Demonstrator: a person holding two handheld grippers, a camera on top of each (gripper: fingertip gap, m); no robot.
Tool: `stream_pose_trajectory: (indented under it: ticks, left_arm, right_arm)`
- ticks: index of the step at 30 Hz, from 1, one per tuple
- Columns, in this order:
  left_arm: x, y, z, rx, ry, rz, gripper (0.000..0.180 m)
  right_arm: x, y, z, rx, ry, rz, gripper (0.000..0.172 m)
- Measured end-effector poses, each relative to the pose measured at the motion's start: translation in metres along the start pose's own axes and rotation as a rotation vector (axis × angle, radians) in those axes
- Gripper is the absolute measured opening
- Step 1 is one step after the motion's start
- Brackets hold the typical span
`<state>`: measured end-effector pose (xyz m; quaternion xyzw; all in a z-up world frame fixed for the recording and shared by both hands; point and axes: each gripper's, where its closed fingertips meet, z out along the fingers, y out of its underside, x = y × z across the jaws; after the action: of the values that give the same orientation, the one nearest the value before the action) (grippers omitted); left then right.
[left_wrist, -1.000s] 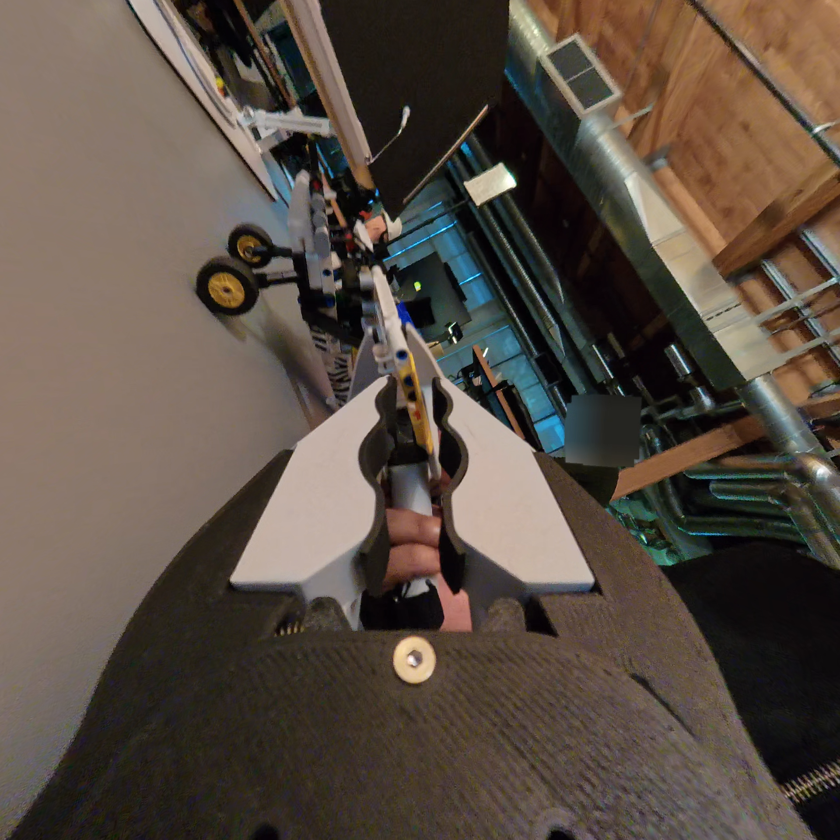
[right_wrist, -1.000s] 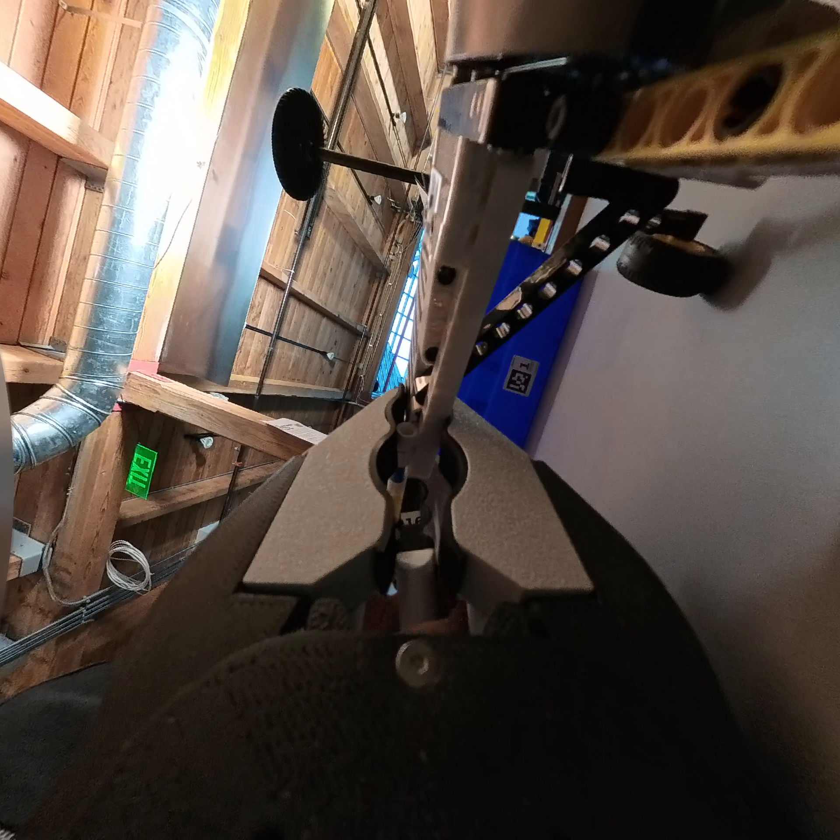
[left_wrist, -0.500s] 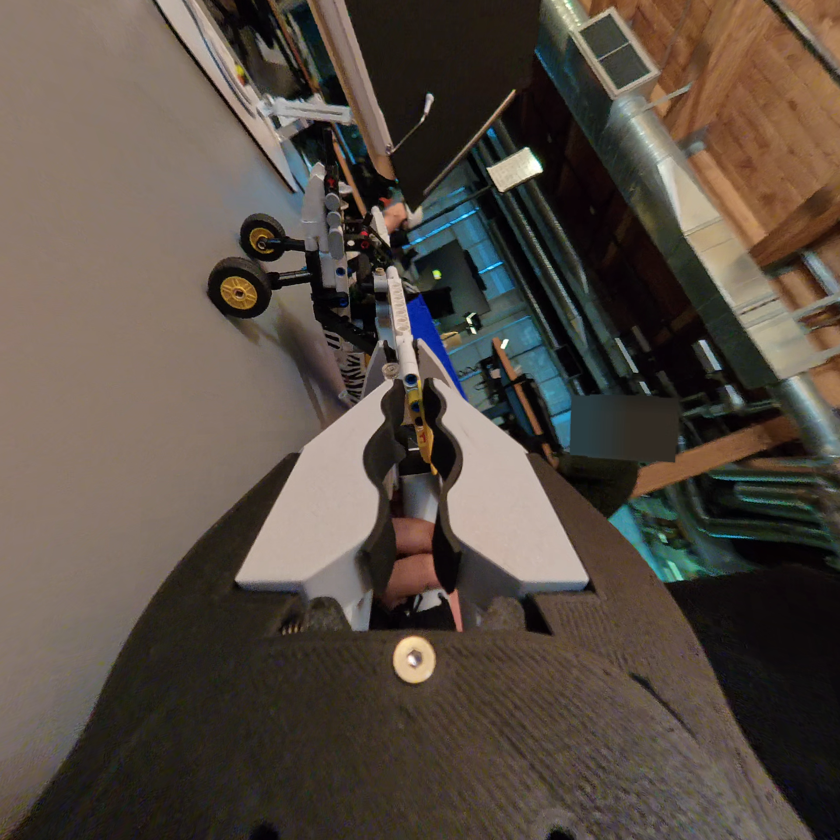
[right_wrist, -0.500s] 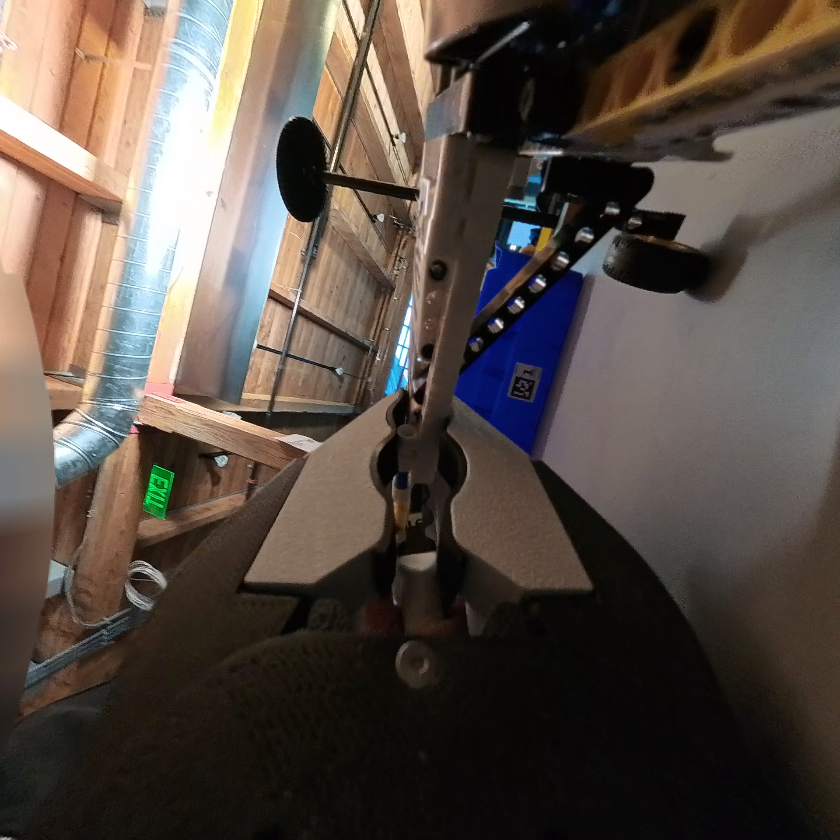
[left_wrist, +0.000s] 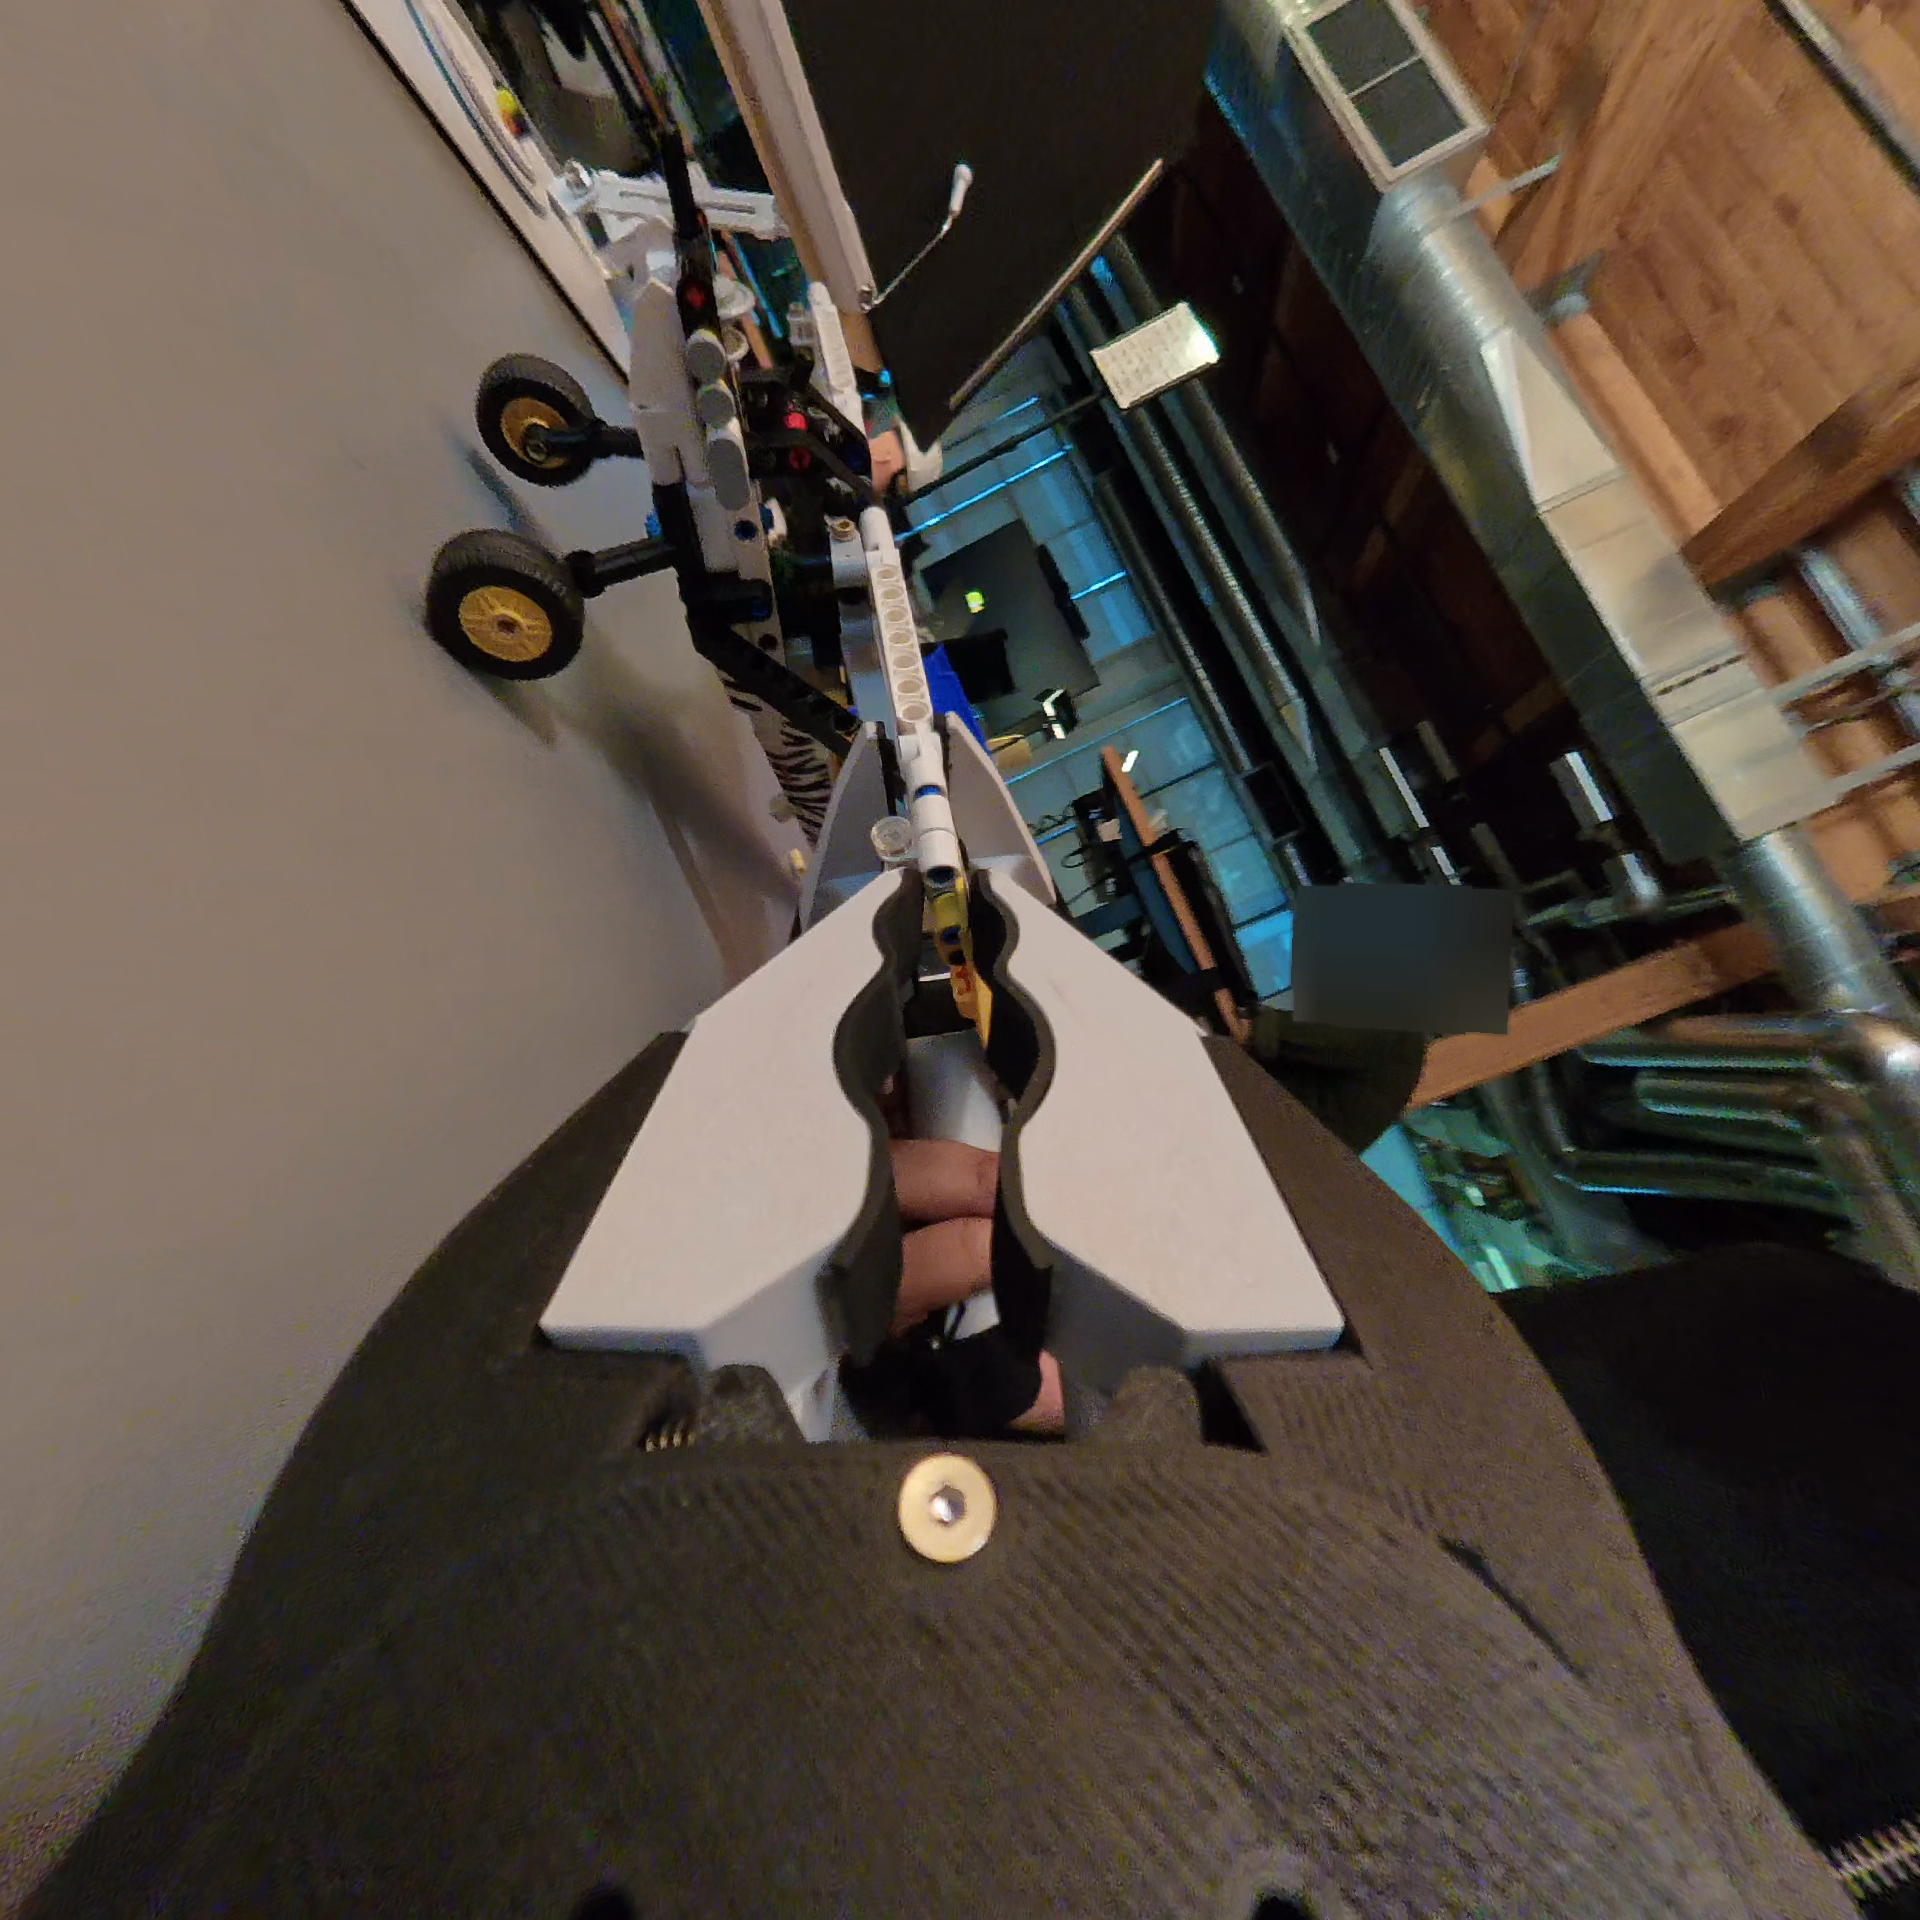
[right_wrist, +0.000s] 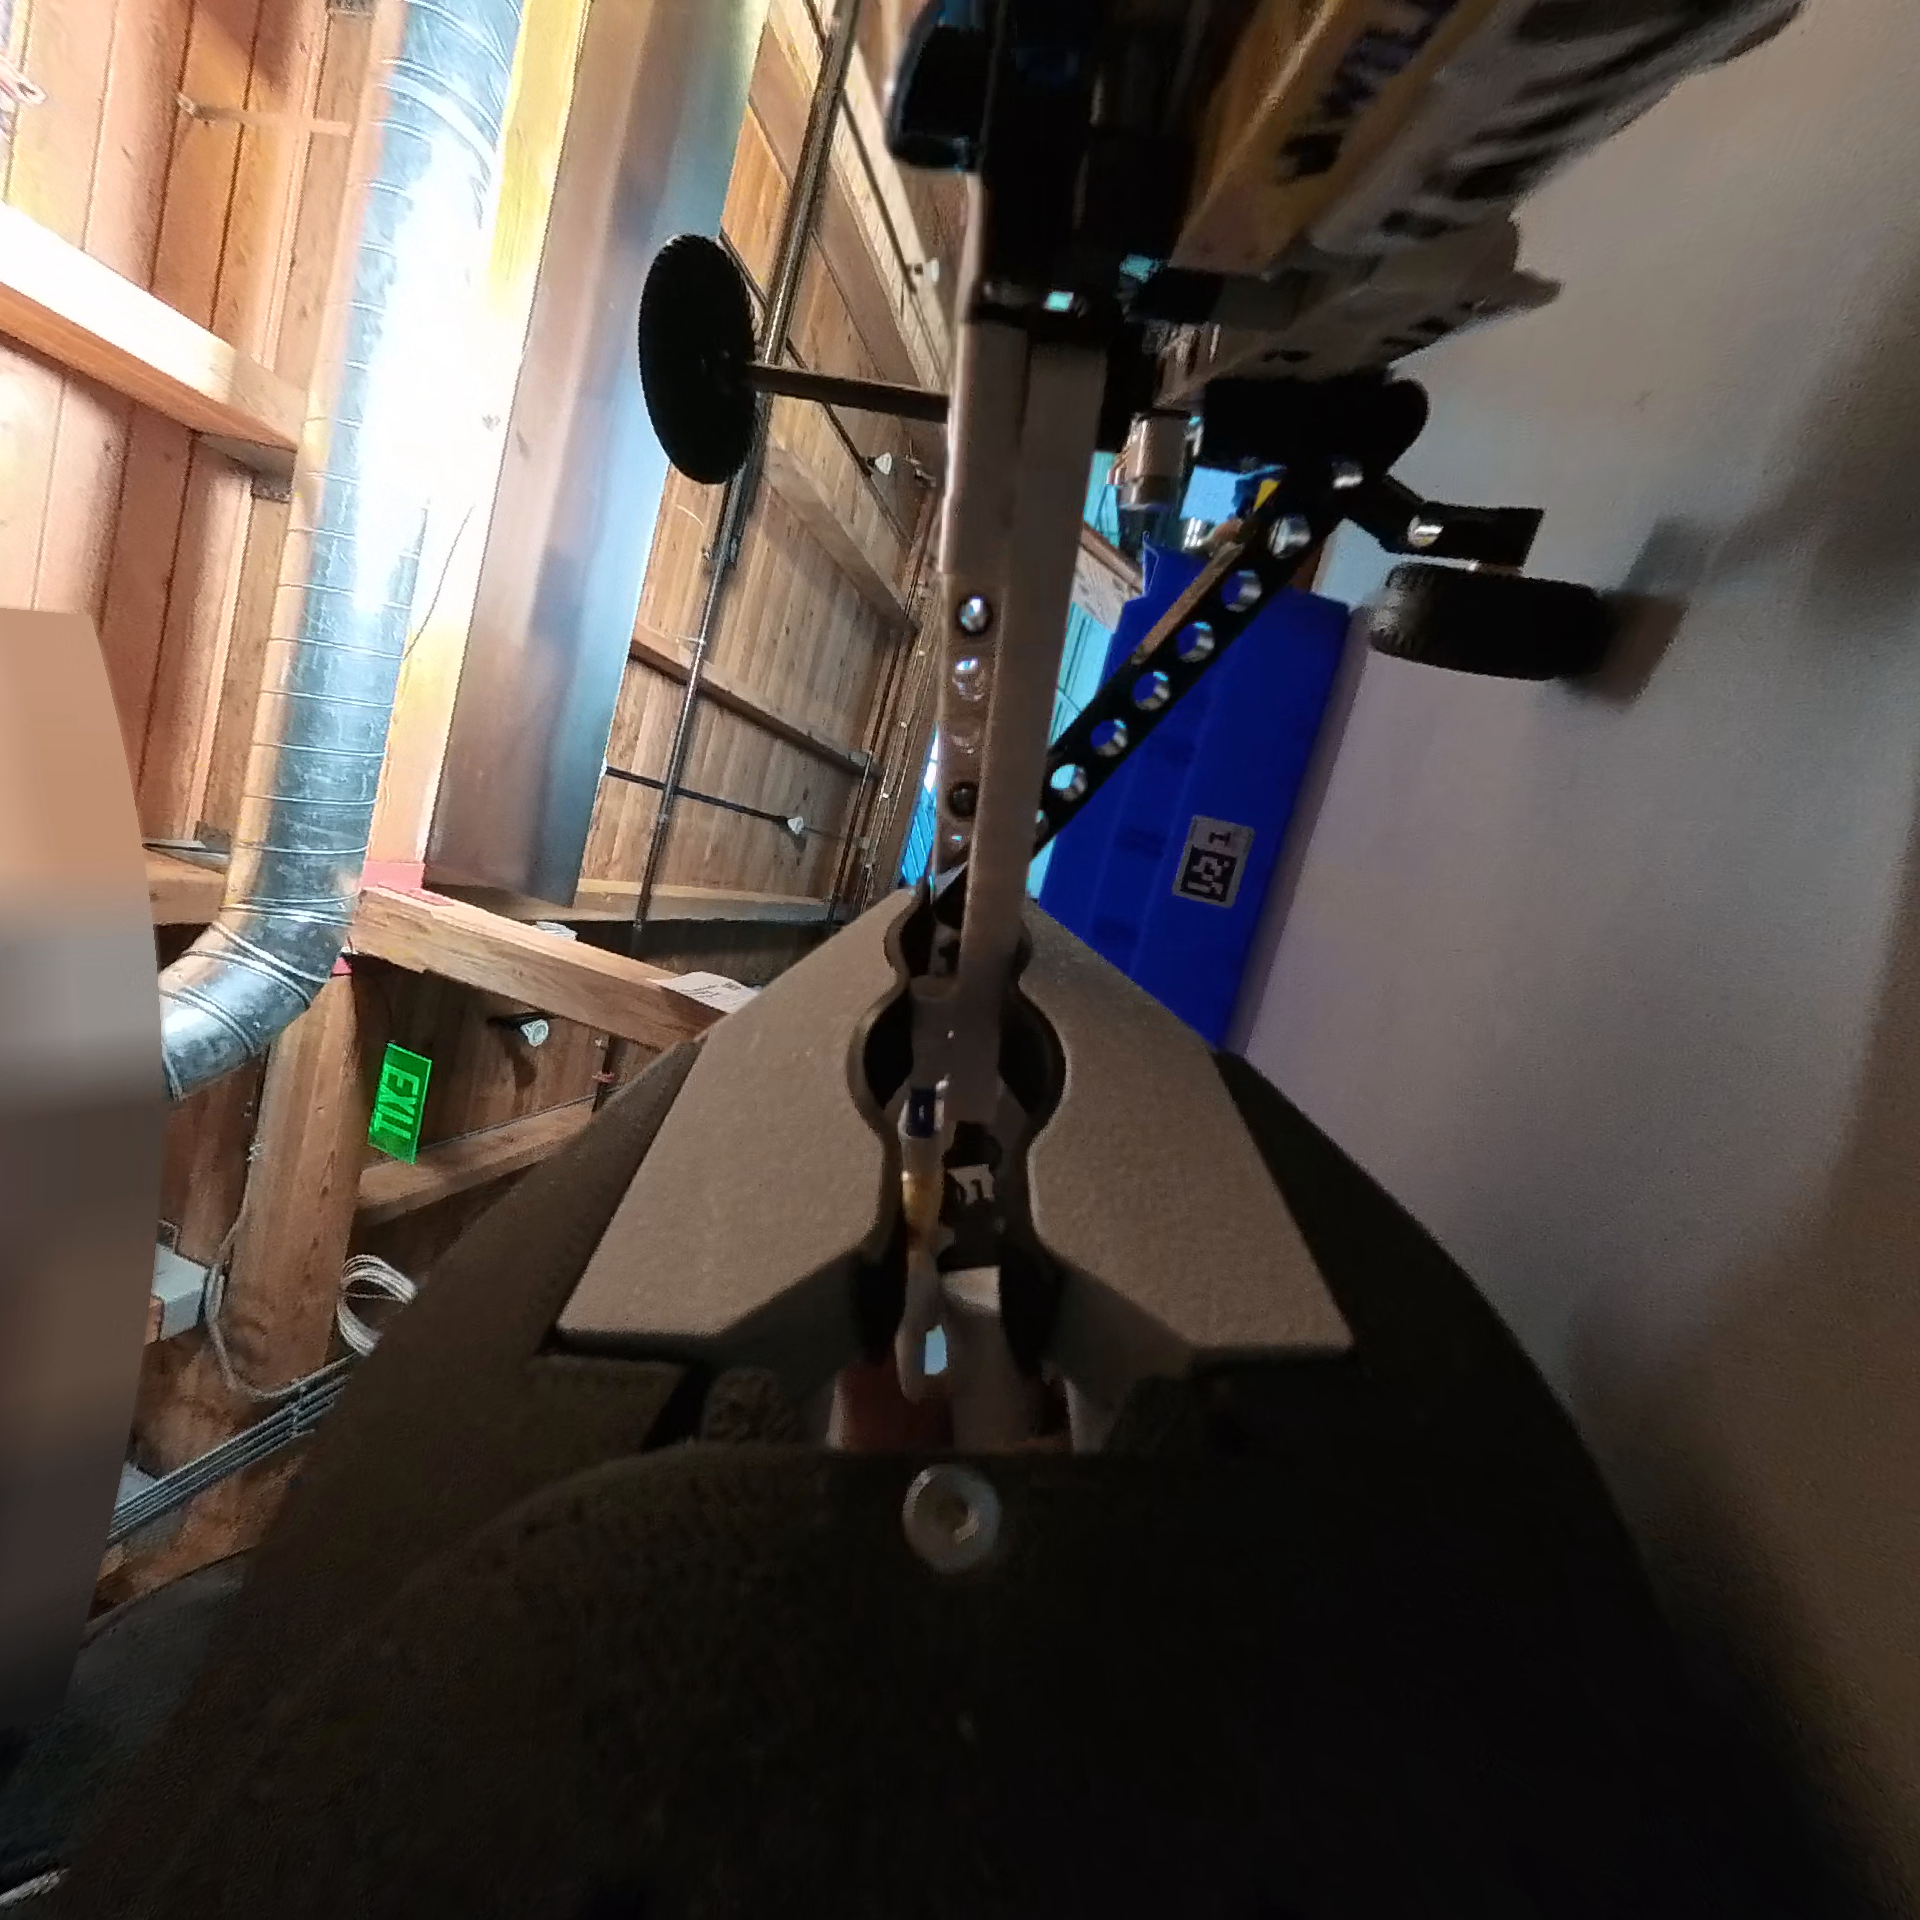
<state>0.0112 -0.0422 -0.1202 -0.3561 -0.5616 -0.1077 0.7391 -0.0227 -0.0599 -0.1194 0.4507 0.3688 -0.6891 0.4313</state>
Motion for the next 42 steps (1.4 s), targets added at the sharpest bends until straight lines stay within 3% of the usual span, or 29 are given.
stream_pose_trajectory:
  ticks: [4,8,18,30,34,38,42]
  left_arm:
    - [0.004,0.021,0.012,-0.078,0.052,-0.071,0.024]
    - [0.003,0.016,0.011,-0.056,0.05,-0.064,0.005]
    - [0.003,0.013,0.009,-0.054,0.063,-0.074,0.006]
    - [0.003,0.022,0.007,-0.036,-0.045,-0.021,0.007]
    - [0.008,0.033,-0.005,-0.047,-0.049,0.004,0.007]
    - [0.005,0.014,-0.026,0.033,-0.043,-0.038,0.007]
    - [0.01,0.016,-0.025,0.013,-0.036,0.004,0.007]
  right_arm:
    - [0.0,0.001,0.0,0.0,-0.002,0.004,0.007]
    - [0.0,0.002,-0.001,-0.018,0.006,-0.006,0.008]
    - [-0.001,0.003,-0.003,-0.013,0.012,-0.025,0.008]
    - [-0.001,0.001,-0.006,0.043,-0.007,0.039,0.005]
    - [-0.002,-0.049,-0.024,0.189,0.005,-0.006,0.008]
    - [0.0,-0.035,-0.026,0.139,0.037,-0.034,0.007]
    - [0.0,-0.043,-0.027,0.141,0.029,-0.015,0.008]
